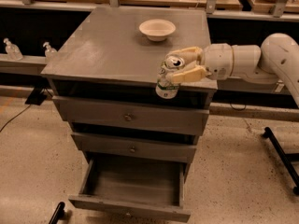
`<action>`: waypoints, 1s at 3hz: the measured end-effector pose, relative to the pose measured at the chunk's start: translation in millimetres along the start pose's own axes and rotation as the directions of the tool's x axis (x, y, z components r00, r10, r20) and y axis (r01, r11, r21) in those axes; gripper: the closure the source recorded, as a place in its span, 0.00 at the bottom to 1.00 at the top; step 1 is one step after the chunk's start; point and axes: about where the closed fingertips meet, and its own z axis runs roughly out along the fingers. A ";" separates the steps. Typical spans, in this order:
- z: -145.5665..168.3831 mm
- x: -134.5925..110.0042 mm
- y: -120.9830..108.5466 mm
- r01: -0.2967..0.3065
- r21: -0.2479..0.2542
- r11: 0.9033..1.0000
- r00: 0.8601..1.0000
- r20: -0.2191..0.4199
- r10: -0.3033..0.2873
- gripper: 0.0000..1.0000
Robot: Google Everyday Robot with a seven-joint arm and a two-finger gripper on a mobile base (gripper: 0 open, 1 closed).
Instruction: Pick 7up can from bottom drawer and place on counter
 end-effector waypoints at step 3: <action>0.5 4.6 -21.9 -0.005 0.257 0.966 1.000 0.018 0.001 1.00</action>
Offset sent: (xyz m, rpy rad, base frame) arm 0.0261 -0.0298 -0.0089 0.0912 -0.0569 -0.3835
